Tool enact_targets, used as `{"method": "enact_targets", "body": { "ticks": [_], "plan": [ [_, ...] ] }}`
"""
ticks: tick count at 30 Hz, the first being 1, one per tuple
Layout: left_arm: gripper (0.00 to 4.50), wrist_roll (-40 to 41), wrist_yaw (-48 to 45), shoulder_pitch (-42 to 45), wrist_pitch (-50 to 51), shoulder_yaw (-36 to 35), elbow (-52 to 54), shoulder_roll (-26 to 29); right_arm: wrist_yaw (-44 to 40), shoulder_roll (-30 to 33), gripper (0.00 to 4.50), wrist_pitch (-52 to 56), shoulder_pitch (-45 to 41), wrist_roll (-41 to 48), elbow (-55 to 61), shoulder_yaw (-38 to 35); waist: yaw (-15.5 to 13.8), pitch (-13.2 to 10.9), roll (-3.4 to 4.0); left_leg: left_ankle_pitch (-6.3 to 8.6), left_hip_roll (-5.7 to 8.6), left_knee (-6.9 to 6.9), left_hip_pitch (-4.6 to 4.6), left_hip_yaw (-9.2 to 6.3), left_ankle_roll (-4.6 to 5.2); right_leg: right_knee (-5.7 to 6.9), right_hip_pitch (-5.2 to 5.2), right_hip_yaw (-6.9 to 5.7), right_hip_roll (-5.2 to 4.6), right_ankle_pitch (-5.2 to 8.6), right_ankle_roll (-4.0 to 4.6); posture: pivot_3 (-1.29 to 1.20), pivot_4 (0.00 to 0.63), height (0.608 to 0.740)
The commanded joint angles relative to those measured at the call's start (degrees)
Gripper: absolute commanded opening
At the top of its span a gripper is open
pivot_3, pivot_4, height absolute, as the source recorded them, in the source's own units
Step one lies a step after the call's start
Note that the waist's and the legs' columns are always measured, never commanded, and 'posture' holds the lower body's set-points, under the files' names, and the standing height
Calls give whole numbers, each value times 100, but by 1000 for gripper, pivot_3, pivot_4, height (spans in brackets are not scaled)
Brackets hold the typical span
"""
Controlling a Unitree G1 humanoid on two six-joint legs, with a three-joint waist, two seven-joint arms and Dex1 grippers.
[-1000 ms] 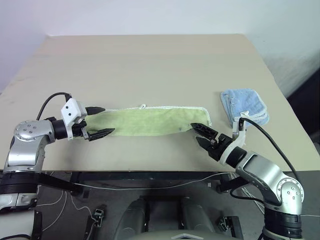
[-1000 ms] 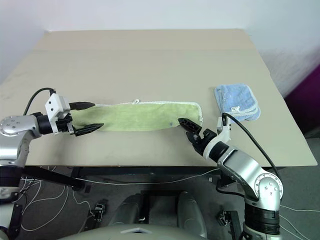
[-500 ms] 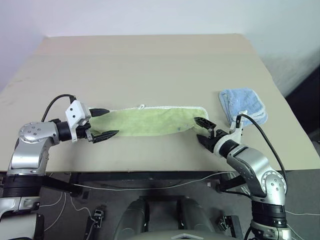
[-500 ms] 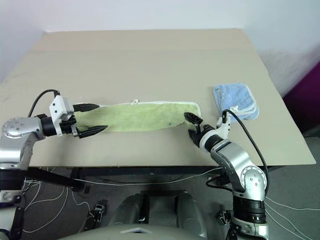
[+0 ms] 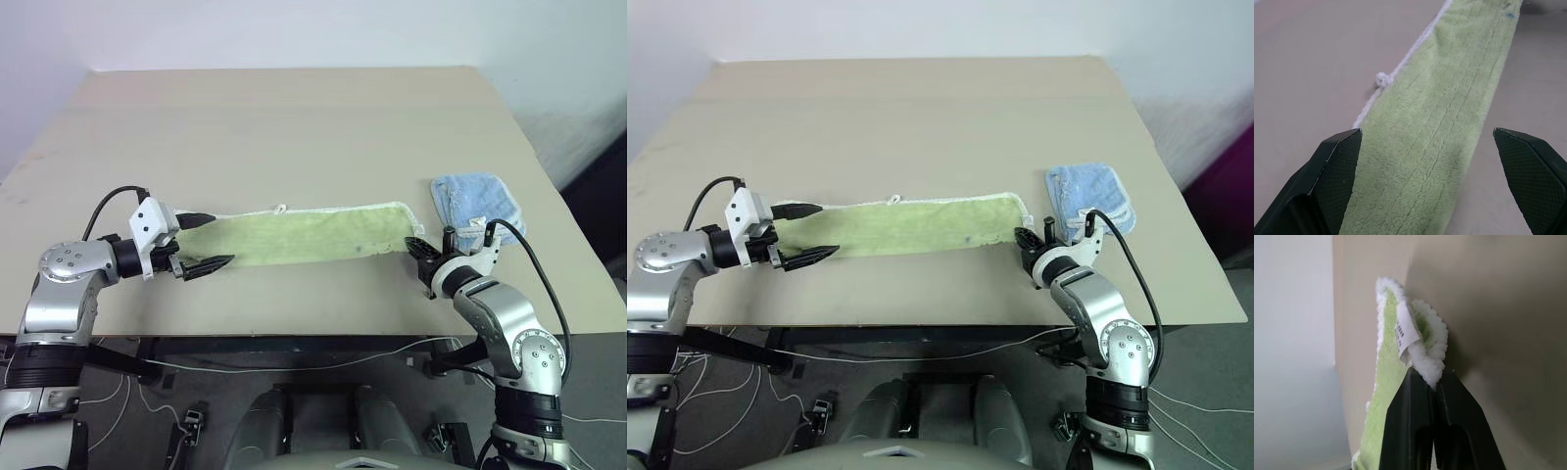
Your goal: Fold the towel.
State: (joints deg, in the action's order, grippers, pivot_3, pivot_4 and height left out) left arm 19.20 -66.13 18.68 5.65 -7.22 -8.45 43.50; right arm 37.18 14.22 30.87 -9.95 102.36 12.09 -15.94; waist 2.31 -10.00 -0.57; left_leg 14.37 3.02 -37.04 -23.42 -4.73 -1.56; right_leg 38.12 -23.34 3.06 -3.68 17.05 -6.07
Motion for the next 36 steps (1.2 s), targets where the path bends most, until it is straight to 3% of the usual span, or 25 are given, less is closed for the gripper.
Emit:
{"method": "enact_targets", "body": {
  "ticks": [1,14,18,22,27,36],
  "plan": [
    [4500,-5,32,40,-131,-11,48,-13,-175,206,29,47,-134,-151,239,-161,1,0,0,0,0,0,0,0,0,0,0,0,0,0,0,0,150,740],
    [4500,-59,104,-36,-336,-57,-52,-52,-1530,1876,29,985,-285,-1001,559,-210,-13,0,1,0,0,-2,0,1,1,-2,2,0,-1,0,0,0,150,740],
    [4500,-87,154,17,-382,7,-89,-127,-2372,2514,29,1604,-802,-1858,704,462,10,-1,2,0,-1,-2,-1,3,1,-2,1,1,0,0,0,0,150,740],
    [4500,-117,201,57,-387,67,-82,-207,-3787,3205,29,1877,-1304,-3441,854,1551,1,-1,1,0,-4,-2,-1,2,1,-6,2,-2,1,1,0,0,150,740],
    [4500,-126,257,70,-401,128,-60,-271,-5001,2840,29,1900,-2187,-4645,453,2627,-4,-1,0,0,-3,-4,-2,1,1,-7,2,-3,0,0,0,0,150,740],
    [4500,-94,421,-76,-358,132,177,-365,-6434,1148,29,1426,-3598,-6745,-1195,4120,1,-1,0,0,-2,-1,-8,0,0,-4,-11,-2,0,0,0,0,150,740]
  ]
}}
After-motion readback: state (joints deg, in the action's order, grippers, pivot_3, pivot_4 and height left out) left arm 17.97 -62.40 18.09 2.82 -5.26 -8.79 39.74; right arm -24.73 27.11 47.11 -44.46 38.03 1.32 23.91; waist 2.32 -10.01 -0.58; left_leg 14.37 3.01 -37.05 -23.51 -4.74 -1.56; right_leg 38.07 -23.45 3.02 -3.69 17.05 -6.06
